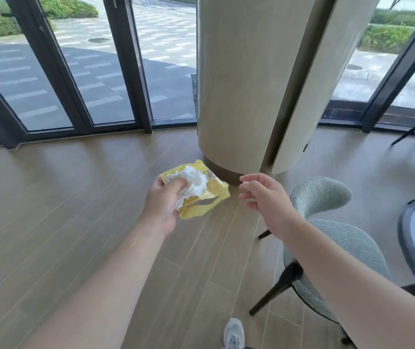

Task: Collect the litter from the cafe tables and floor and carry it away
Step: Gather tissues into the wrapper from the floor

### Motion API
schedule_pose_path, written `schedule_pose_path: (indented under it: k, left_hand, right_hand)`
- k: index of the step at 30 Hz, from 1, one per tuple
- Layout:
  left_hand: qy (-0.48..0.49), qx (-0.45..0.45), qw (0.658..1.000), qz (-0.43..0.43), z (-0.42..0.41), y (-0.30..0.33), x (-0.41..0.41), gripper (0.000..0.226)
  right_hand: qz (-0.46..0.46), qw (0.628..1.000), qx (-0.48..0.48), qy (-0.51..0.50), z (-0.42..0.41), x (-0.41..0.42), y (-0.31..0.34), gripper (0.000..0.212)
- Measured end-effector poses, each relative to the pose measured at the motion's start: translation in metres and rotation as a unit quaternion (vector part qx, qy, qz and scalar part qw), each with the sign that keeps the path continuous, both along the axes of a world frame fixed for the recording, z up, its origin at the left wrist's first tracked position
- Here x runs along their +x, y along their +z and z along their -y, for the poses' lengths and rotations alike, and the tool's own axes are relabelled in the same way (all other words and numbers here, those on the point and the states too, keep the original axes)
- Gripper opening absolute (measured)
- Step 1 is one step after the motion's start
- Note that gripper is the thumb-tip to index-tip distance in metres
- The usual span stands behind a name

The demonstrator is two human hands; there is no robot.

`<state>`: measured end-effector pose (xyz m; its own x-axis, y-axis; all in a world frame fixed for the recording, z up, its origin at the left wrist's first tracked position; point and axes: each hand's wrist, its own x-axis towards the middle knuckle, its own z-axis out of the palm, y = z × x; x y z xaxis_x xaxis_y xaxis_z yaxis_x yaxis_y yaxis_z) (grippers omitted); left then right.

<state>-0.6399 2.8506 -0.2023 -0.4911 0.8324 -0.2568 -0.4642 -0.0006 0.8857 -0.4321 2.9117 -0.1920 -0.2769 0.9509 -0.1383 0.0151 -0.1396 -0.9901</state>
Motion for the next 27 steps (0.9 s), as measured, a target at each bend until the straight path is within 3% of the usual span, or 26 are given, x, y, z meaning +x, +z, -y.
schedule_pose_path:
  k: [7, 13, 21, 27]
  left_hand:
    - [-0.049, -0.022, 0.999, -0.001, -0.072, -0.014, 0.002, 0.02]
    - [-0.105, -0.031, 0.994, -0.016, -0.182, -0.021, 0.021, 0.019]
    - [-0.222, -0.025, 0.974, -0.04, -0.342, -0.011, 0.086, 0.02]
    - [-0.311, -0.008, 0.95, -0.04, -0.418, -0.004, 0.142, 0.033]
  right_hand:
    - [-0.018, 0.999, -0.022, -0.035, -0.054, 0.002, -0.021, 0.014]
    - [-0.035, 0.994, -0.039, -0.091, -0.142, 0.023, -0.03, 0.014]
    - [-0.052, 0.978, -0.039, -0.199, -0.255, 0.089, -0.024, 0.013]
    - [-0.059, 0.961, -0.035, -0.266, -0.3, 0.133, -0.019, 0.014]
